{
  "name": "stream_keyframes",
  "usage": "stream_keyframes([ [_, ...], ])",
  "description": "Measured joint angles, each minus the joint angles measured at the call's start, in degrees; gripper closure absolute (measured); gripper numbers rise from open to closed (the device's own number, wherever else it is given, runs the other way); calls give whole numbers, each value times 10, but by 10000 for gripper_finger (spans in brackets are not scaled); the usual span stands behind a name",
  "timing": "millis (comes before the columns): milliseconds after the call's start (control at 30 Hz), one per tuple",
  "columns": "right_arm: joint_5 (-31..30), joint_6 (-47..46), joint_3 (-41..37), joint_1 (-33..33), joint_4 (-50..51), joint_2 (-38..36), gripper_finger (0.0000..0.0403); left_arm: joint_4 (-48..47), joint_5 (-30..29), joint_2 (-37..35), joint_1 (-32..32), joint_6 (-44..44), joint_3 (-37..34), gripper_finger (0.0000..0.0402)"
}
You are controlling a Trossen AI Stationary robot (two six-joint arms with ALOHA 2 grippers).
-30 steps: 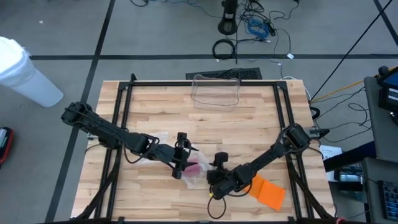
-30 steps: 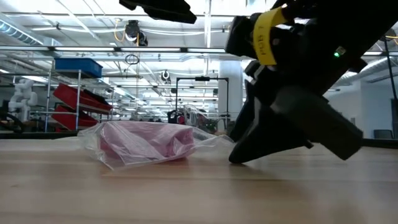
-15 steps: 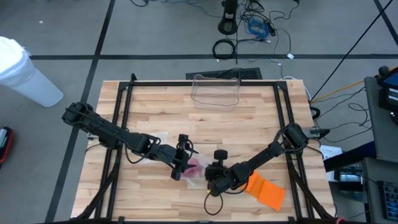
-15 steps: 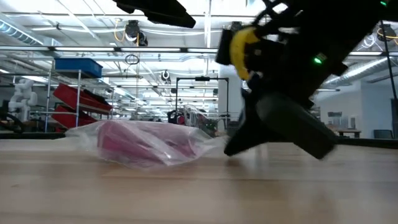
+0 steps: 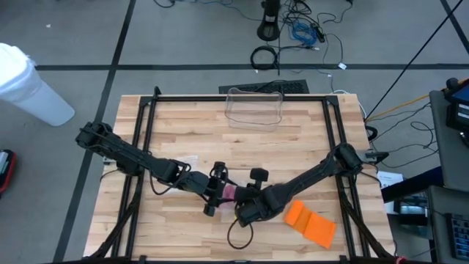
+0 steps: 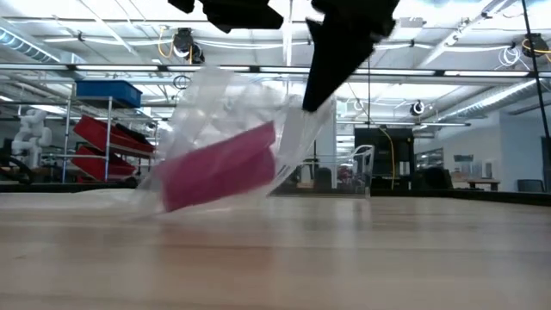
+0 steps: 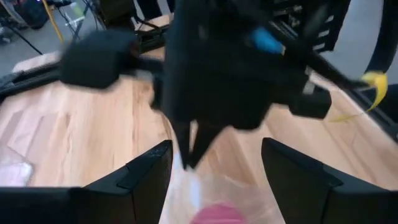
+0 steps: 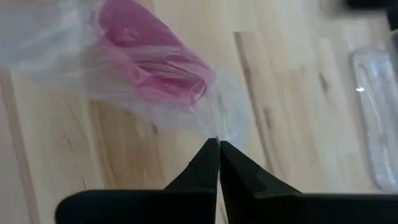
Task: Roll bandage
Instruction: Close the zip bag
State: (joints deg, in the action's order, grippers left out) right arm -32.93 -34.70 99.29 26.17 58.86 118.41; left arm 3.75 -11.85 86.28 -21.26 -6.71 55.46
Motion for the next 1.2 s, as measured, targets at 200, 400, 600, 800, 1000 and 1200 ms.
stream_keyframes([
  [200, -15, -1, 87, 2, 115, 0, 403, 12, 8, 5, 0, 4, 0, 149],
  [400, -33, 29, 139, 8, 146, 0, 403, 59, 9, 27, 1, 4, 0, 149],
  [600, -28, 42, 141, 9, 156, 0, 403, 65, -20, 45, 10, 2, 0, 149],
  [800, -49, 17, 133, 20, 228, -1, 403, 40, -22, 42, 14, -13, 0, 149],
  [1000, -118, -62, 52, 75, 212, 0, 403, 28, -23, 41, 14, -27, 0, 149],
  [1200, -136, -205, -56, 121, 167, 0, 397, 31, -23, 41, 14, -27, 0, 149],
])
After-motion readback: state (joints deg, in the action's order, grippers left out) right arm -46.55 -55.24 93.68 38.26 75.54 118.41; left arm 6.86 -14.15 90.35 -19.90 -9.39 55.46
